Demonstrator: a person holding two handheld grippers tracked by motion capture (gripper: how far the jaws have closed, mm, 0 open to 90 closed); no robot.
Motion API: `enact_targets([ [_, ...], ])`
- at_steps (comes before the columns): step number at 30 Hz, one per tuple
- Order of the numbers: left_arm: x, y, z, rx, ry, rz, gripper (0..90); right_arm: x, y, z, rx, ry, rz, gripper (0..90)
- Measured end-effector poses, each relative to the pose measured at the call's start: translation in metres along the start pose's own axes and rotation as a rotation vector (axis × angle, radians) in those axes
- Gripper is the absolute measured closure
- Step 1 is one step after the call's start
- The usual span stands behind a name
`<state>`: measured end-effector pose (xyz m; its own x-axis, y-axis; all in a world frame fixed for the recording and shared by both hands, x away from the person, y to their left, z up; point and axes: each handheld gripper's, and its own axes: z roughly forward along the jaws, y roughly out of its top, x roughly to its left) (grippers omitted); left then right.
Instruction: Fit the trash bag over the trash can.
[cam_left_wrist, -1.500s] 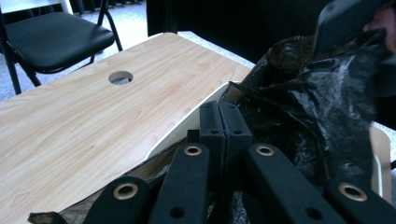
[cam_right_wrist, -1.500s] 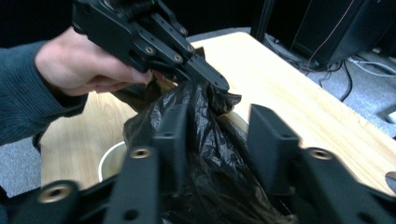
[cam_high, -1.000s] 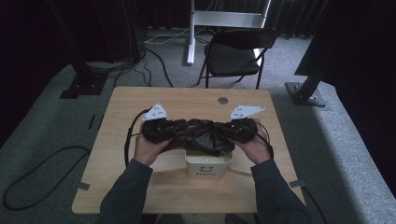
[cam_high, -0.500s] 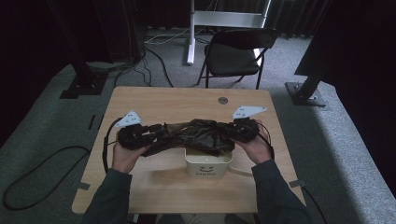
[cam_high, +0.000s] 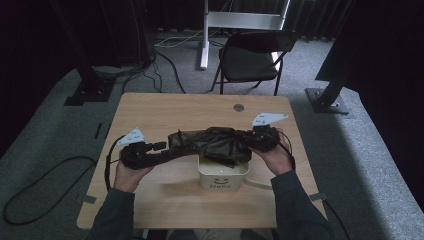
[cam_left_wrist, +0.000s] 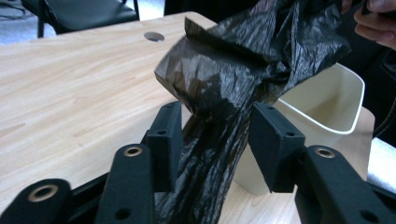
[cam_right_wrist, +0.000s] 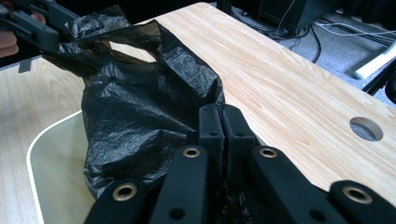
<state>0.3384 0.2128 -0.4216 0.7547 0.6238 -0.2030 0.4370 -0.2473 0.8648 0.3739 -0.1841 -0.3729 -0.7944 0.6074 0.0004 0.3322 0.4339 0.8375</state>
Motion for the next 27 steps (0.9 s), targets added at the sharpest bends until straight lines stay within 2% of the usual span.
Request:
enact_targets([
  [5, -0.004, 0.0, 0.016, 0.046, -0.017, 0.008, 51.8, 0.0, 0.0, 0.001, -0.002, 0.001, 0.002, 88.1],
  [8, -0.01, 0.003, 0.033, 0.077, -0.016, 0.012, 52.1, 0.001, 0.0, 0.001, -0.004, 0.001, 0.001, 88.1],
  [11, -0.012, 0.004, 0.041, 0.093, -0.01, 0.009, 57.1, 0.001, -0.001, 0.0, -0.007, 0.0, 0.002, 88.1],
  [12, -0.016, 0.005, 0.049, 0.115, 0.002, 0.023, 57.1, 0.0, -0.002, 0.0, -0.008, -0.001, 0.004, 88.1],
  [13, -0.017, 0.005, 0.051, 0.124, 0.007, 0.024, 63.4, -0.001, -0.004, -0.003, -0.015, -0.008, 0.012, 88.1],
  [15, -0.019, 0.006, 0.056, 0.137, 0.017, 0.033, 69.6, -0.003, -0.006, -0.005, -0.022, -0.015, 0.02, 88.0],
  [18, -0.021, 0.006, 0.059, 0.143, 0.032, 0.033, 72.7, -0.005, -0.008, -0.008, -0.028, -0.022, 0.029, 88.0],
  [19, -0.021, 0.006, 0.06, 0.141, 0.034, 0.033, 72.4, -0.006, -0.01, -0.011, -0.039, -0.027, 0.04, 88.0],
  [23, -0.024, 0.006, 0.061, 0.126, 0.036, 0.035, 56.8, -0.008, -0.012, -0.013, -0.043, -0.033, 0.045, 88.0],
  [24, -0.025, 0.005, 0.059, 0.11, 0.023, 0.027, 56.8, -0.008, -0.012, -0.013, -0.042, -0.036, 0.047, 88.0],
  [27, -0.025, 0.003, 0.058, 0.113, 0.034, 0.027, 52.9, -0.009, -0.013, -0.014, -0.041, -0.04, 0.048, 87.9],
])
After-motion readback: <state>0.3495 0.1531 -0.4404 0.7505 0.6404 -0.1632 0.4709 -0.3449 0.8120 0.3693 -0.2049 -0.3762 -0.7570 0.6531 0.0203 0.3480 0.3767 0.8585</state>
